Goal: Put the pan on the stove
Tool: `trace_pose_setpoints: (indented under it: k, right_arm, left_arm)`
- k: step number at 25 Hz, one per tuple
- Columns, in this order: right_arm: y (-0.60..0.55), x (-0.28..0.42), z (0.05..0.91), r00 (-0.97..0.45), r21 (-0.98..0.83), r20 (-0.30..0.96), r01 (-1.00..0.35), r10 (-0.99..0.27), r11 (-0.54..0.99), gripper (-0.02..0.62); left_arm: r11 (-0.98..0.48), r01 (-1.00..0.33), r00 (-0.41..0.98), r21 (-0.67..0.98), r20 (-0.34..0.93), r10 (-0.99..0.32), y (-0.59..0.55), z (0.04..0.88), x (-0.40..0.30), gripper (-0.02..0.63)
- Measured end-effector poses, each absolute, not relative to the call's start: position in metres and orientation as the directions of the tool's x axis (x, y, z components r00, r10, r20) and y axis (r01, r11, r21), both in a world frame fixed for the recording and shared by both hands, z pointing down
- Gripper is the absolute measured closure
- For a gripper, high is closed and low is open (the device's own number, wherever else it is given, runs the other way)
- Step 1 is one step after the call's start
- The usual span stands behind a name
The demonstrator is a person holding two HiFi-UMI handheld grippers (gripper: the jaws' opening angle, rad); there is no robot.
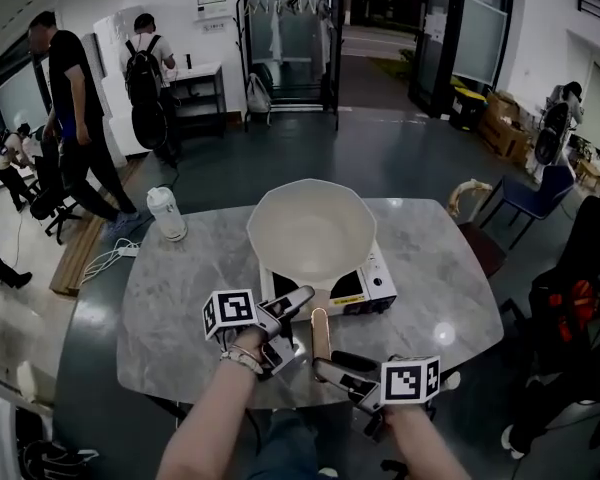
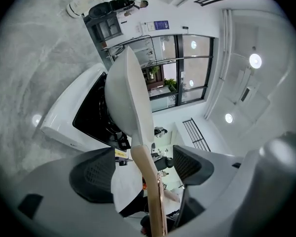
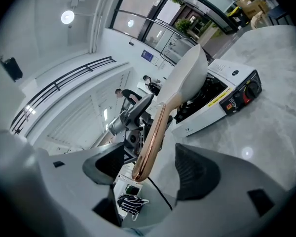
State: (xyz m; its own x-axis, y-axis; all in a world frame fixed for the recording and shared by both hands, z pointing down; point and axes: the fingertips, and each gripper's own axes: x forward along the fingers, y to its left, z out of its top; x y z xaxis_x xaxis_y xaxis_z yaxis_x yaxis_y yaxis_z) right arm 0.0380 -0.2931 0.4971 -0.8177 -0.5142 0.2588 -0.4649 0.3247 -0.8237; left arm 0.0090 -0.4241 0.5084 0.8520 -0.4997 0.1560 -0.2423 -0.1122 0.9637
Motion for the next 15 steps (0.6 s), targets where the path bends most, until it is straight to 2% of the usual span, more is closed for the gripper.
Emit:
trace_pose_setpoints:
  k: [15]
  right_arm:
    - [-0.275, 0.055, 0.471, -0.796, -0.788, 0.262, -0.503, -0.546, 0.355, 0.282]
  left_arm:
    - [-0.199, -0.258, 0.802, 0.945, 0.094, -0.590, -0.395, 0.459, -0.027, 0.247]
